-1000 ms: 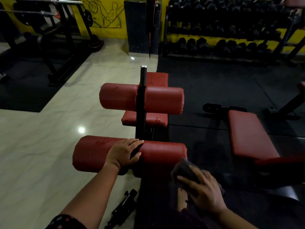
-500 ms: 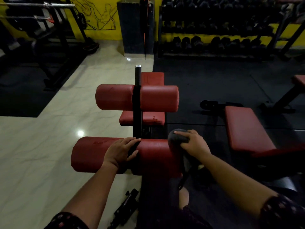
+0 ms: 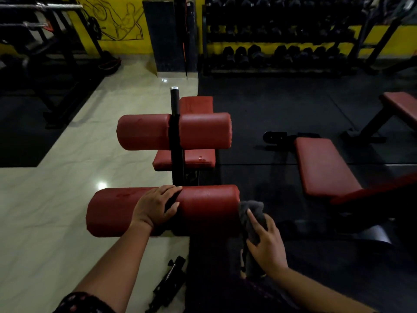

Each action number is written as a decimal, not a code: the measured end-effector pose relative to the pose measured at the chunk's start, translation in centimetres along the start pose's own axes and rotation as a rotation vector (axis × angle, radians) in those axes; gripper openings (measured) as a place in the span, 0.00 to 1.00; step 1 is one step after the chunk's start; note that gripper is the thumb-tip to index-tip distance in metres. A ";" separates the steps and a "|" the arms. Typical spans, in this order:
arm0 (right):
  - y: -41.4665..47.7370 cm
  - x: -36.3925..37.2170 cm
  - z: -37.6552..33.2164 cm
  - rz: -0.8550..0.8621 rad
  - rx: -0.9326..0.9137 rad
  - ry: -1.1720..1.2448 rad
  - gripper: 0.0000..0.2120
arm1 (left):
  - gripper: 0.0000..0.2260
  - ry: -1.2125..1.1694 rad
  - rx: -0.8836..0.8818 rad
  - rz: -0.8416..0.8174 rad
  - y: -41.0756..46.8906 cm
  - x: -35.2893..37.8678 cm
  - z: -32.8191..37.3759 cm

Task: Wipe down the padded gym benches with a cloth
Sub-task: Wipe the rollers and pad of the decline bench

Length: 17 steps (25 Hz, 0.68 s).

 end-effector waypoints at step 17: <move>2.0 -0.8 1.2 -0.624 0.841 0.769 0.16 | 0.25 -0.007 -0.004 -0.014 0.1 0.1 -0.1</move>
Point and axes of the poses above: each hand's wrist, its own y-axis towards the middle knuckle, its own x-axis out of the palm, z = x × y, the point moved 3 cm from there along y, towards the middle knuckle, and after that the axes turned 8 degrees about -y, right-handed, at the moved point
